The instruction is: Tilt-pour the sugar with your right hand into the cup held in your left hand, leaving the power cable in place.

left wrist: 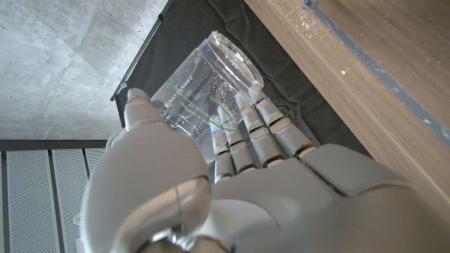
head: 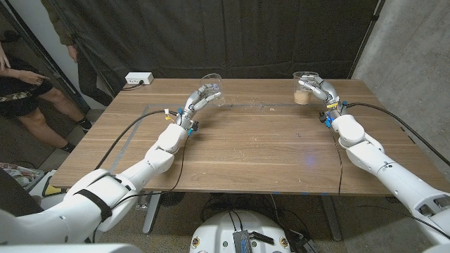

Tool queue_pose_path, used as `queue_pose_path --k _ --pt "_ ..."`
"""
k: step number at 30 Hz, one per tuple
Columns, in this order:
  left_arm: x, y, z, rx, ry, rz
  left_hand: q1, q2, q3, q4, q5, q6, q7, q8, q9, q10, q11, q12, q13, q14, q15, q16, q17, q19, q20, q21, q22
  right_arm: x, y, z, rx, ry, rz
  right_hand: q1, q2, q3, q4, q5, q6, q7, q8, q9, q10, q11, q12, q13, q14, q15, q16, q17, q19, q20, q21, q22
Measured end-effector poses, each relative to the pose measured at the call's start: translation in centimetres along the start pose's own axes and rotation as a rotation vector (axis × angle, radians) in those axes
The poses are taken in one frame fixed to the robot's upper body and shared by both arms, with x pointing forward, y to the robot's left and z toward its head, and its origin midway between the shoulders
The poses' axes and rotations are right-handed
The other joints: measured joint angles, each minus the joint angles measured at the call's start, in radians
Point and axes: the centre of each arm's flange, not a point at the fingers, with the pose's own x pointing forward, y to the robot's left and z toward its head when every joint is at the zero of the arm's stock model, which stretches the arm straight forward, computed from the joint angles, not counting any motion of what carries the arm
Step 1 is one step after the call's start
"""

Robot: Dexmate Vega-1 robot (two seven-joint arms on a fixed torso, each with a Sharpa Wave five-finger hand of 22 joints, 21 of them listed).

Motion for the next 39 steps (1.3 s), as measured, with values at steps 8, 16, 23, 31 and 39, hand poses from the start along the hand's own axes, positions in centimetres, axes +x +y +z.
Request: queue_pose_path --k 8,16,23,31,39 --pt "0.2 0.3 -0.1 -0.006 0.023 -0.003 0.001 0.001 0.000 0.000 -0.004 0.000 0.000 0.000 0.005 0.000 0.000 0.000 0.005 0.000 0.000 -0.006 0.005 0.000 0.000 0.000 0.000 -0.1 0.1 -0.2 0.024 -0.003 -0.024 0.000 0.000 0.000 0.000 0.000 0.000 0.000 0.000 0.000 0.000 0.000 -0.003 -0.005 0.000 0.000 -0.008 -0.003 0.000 0.000 0.000 -0.002" --pt "0.8 0.7 0.3 -0.001 0.024 -0.014 0.003 0.003 -0.004 0.004 -0.007 0.000 0.000 0.004 0.005 0.000 0.000 0.000 0.009 0.000 0.000 -0.009 0.007 0.000 0.000 0.000 0.000 0.0 -0.1 0.0 0.029 -0.012 -0.047 0.000 0.000 0.000 0.000 -0.004 0.000 0.000 0.009 0.005 0.007 -0.001 -0.003 -0.008 0.015 -0.004 -0.008 -0.003 0.000 0.000 0.000 -0.002" --pt "1.2 0.7 0.3 0.001 0.029 -0.030 0.003 0.003 -0.007 0.007 -0.011 0.000 0.000 0.004 0.005 0.000 0.000 0.008 0.014 0.000 0.000 -0.010 0.009 0.000 0.000 0.000 0.000 0.3 -0.8 0.8 0.009 -0.016 -0.050 0.003 -0.003 0.000 0.000 0.000 0.003 -0.003 0.009 0.005 0.011 -0.001 -0.003 -0.006 0.018 -0.007 -0.010 -0.003 0.000 0.000 0.000 -0.002" --pt "1.5 0.4 0.0 0.001 0.040 -0.045 0.007 0.007 -0.008 0.008 -0.011 0.000 0.000 0.008 0.009 0.000 0.000 0.008 0.017 0.000 0.000 -0.014 0.014 0.000 0.000 0.000 0.000 0.6 -1.7 2.0 -0.016 -0.006 -0.041 0.005 -0.005 0.000 0.000 0.000 0.003 -0.003 0.009 0.005 0.011 -0.001 -0.003 -0.006 0.020 -0.005 -0.012 -0.002 0.000 0.000 0.000 -0.002" --pt "1.9 -0.1 -0.1 0.000 0.042 -0.062 0.006 0.007 -0.011 0.011 -0.014 0.000 0.000 0.011 0.009 0.000 0.000 0.008 0.021 0.007 -0.001 -0.017 0.019 0.000 0.000 0.000 0.000 1.0 -2.3 3.3 -0.027 0.000 -0.026 0.008 -0.008 0.000 0.000 0.000 0.003 -0.003 0.008 0.004 0.013 0.001 -0.007 -0.006 0.030 -0.008 -0.012 -0.002 0.000 0.000 0.000 -0.002"
